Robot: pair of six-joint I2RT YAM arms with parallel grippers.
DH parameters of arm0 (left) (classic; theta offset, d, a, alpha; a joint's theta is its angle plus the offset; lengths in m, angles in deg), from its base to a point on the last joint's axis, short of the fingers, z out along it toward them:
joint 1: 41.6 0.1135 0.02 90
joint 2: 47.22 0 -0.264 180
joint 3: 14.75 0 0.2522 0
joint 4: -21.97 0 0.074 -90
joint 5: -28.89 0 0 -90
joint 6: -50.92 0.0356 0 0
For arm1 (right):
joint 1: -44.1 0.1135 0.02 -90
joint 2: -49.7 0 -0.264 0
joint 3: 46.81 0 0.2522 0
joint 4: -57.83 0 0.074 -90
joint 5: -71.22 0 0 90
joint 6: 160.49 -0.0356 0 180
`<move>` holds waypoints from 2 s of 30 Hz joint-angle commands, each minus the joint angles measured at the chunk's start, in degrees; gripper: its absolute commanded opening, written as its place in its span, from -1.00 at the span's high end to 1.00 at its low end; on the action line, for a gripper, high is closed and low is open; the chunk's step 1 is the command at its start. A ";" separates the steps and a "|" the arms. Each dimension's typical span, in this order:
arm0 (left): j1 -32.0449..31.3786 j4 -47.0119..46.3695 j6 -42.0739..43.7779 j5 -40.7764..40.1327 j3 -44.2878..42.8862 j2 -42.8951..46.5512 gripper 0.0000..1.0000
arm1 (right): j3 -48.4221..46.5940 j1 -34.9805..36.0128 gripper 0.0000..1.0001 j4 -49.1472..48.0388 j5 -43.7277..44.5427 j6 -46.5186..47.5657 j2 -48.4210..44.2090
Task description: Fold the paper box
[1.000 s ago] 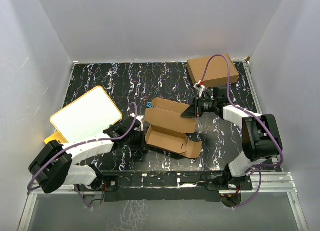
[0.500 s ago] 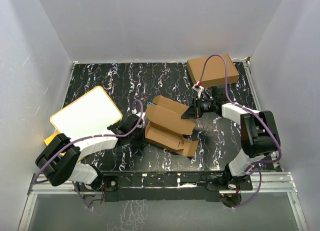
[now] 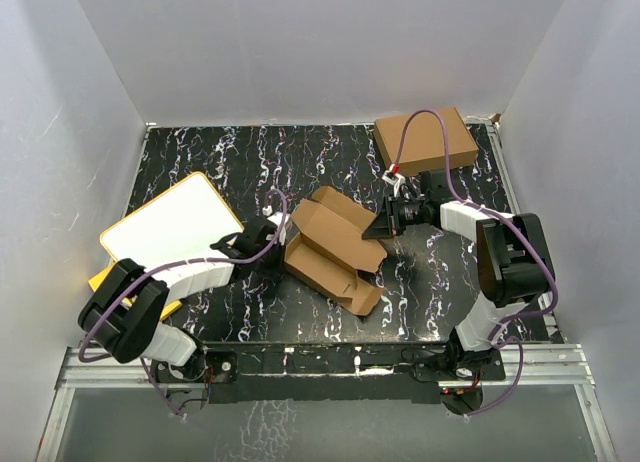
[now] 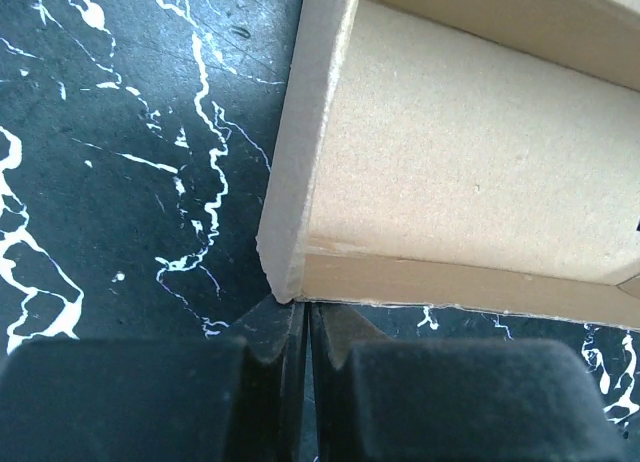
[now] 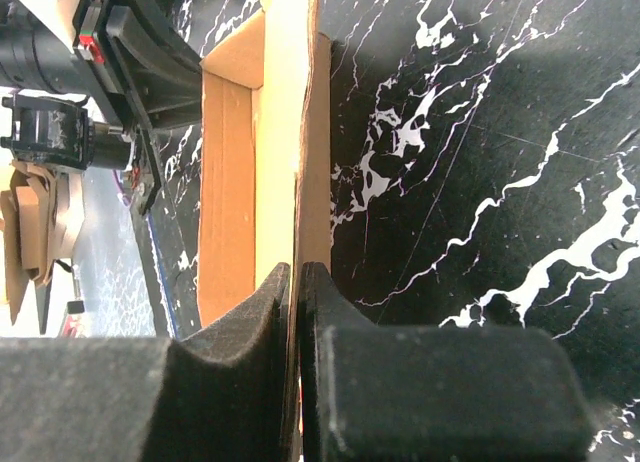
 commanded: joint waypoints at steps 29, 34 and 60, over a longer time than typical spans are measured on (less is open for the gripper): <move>19.75 -12.11 -2.79 25.36 -14.13 7.92 -0.94 | -37.01 2.52 0.84 45.94 -3.89 42.85 12.65; 20.65 -17.09 1.78 32.14 -14.41 4.70 -0.93 | -43.75 3.41 0.84 52.80 -2.42 49.74 14.82; 20.72 -30.22 1.83 52.34 -10.78 -5.90 1.00 | -48.66 8.54 0.82 56.29 2.38 54.18 13.38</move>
